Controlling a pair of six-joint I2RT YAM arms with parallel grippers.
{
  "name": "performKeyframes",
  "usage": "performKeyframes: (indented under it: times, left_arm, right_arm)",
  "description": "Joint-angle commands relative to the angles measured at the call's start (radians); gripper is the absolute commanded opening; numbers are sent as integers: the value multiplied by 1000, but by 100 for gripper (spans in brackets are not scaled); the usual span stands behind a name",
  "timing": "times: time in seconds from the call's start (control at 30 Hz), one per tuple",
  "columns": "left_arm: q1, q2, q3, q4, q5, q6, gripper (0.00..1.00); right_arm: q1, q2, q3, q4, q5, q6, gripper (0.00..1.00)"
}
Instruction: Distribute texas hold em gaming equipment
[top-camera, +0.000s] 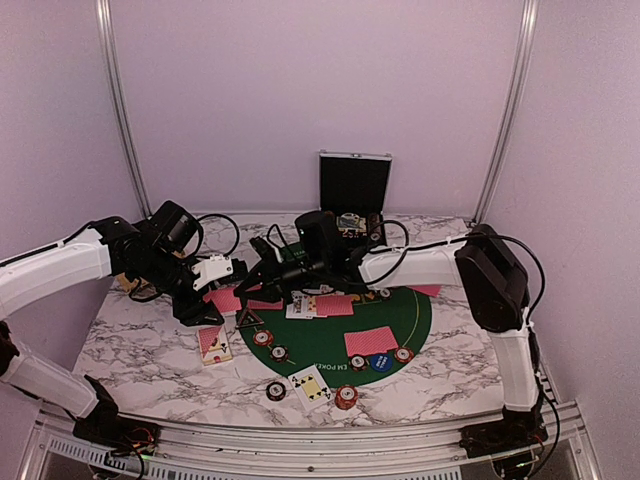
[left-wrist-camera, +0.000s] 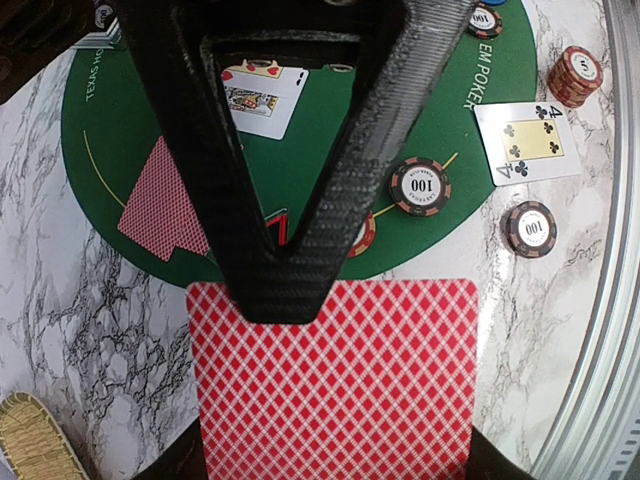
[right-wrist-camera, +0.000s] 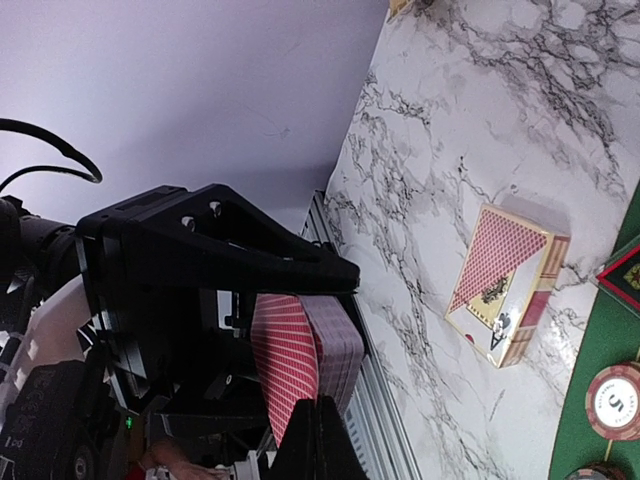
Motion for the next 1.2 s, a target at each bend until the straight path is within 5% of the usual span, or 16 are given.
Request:
performKeyframes:
  times: [0.0, 0.8, 1.17]
  left_arm:
    - [1, -5, 28, 3, 4, -1, 0]
    - [3, -12, -3, 2, -23, 16, 0]
    - [9, -17, -32, 2, -30, 23, 0]
  right_arm:
    - [-12, -40, -19, 12, -9, 22, 0]
    - [-132, -207, -254, 106, -38, 84, 0]
    - [-312, -284, -369, -79, -27, -99, 0]
